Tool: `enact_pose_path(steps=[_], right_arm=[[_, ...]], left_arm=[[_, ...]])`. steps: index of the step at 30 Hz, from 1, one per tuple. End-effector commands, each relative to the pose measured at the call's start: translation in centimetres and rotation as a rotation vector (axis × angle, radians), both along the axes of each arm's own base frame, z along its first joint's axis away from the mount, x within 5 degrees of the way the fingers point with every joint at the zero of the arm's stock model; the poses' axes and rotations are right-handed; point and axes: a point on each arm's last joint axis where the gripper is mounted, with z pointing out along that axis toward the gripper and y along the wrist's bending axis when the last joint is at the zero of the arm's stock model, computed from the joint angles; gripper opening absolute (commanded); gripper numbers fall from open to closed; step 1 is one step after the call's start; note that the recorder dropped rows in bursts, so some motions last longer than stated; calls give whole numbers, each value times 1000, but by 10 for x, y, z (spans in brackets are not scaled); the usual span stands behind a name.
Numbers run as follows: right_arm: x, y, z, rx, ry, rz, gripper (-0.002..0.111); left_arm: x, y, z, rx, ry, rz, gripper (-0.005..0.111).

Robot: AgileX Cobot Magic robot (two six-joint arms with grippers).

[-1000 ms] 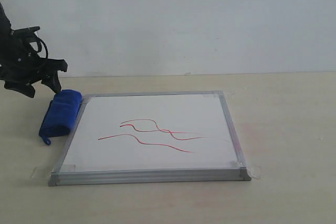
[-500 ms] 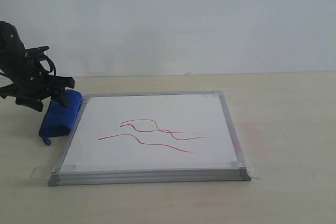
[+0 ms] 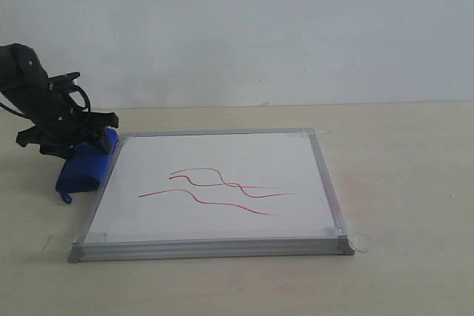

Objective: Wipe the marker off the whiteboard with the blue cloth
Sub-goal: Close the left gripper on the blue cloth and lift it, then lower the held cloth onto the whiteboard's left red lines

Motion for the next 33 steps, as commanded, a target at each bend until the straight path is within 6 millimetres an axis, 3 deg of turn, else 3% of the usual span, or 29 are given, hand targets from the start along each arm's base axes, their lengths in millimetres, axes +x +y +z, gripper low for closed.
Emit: enact_pose_path(steps=[1,6,14,16,21,23,33], right_arm=[[0,0,1,-4,-10,3,1],[0,0,1,-4,-10,3,1],[0,0,1,-4,-10,3,1],[0,0,1,-4,-10,3,1],[0,0,1,-4,-10,3,1],[0,0,1,-4,-10,3,1],[0,0,1,-4,-10,3,1]], left_arm=[[1,0,0,45,-3,-13,62],[-3,4,-7,93,59,-18,62],[2,1,-6,64,13,0,61],[2,0,-6,53,12,6,54],[2,0,-6,53,12,6,5],[1,0,-4,56,15,3,4],[-10,-5,69,50,-78,-16,4]])
